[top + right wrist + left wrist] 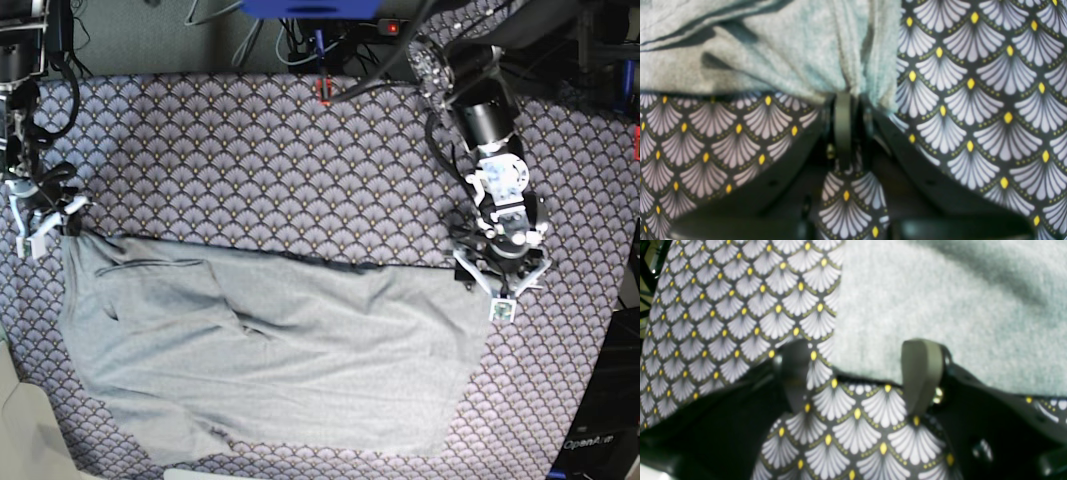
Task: Fold the T-shirt properly
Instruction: 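Pull the held edge back to the shirt's original outline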
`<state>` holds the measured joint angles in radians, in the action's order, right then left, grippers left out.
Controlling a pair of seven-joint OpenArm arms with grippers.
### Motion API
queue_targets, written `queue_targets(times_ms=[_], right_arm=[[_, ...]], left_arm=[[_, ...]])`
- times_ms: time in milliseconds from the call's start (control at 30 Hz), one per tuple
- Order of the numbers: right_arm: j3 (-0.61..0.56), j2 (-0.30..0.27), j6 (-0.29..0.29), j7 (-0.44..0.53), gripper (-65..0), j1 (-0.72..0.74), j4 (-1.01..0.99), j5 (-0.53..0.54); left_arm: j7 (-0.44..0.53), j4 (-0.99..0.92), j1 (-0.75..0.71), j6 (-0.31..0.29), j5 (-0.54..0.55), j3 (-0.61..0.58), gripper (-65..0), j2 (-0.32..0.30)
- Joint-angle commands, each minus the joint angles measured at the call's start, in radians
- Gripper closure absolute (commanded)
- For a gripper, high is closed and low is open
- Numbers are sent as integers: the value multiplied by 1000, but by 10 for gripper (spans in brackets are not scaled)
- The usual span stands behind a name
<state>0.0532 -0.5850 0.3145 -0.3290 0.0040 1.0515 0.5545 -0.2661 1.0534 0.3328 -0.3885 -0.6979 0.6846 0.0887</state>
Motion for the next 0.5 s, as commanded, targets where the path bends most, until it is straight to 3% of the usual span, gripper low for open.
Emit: queue_targets(times_ms=[0,200,267,333,467], right_arm=[[4,-25,-15,-40,-25,-3,-1,-23],[4,-25,-15,-40,-25,-5,-1,-23],[4,-25,-15,-40,-25,-5,-1,-23],[6,-25,-15,-42,-25,-5,-1,-23],[9,-25,-15,-42,-25,-5,-1,-23]], left_arm=[[15,1,22,6,5,-3,-424,-4],[17,-132,30,7,5,-4,-419,-30],[17,-161,30,7,5,-6,-388,-31],[17,-161,29,7,5,-7,-314,-31],[17,-161,24,7,5,-6,-97,-31]])
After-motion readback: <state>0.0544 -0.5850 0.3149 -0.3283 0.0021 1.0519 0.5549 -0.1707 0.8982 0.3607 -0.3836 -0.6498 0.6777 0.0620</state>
